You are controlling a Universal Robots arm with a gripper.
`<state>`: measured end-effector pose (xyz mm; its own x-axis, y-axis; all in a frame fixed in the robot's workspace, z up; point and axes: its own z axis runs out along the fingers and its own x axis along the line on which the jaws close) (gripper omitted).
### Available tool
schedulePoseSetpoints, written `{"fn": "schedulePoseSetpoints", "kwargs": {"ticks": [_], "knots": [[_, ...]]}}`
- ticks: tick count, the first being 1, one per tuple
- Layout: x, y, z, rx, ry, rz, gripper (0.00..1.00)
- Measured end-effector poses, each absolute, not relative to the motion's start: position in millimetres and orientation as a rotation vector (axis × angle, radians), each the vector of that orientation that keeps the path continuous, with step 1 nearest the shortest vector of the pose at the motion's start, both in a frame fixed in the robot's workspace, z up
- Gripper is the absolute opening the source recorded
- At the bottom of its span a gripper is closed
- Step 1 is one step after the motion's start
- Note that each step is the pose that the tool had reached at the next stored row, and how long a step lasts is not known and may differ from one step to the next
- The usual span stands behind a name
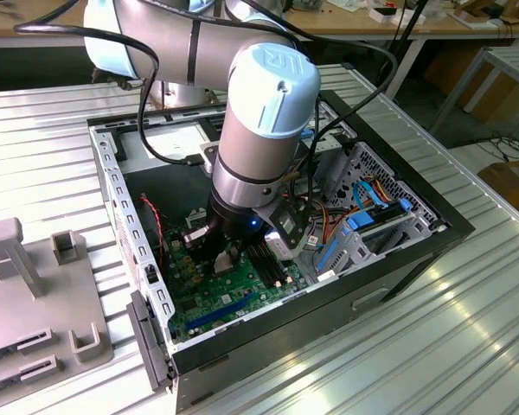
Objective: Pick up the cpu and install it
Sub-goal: 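Place the cpu into insertion slot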
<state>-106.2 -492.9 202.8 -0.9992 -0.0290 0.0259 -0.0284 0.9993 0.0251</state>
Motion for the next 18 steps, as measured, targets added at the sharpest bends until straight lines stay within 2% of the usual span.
{"fn": "schedulePoseSetpoints", "kwargs": {"ticks": [18], "knots": [[-106.8,-493.0,199.4,0.045,-3.115,-0.04,0.47]]}}
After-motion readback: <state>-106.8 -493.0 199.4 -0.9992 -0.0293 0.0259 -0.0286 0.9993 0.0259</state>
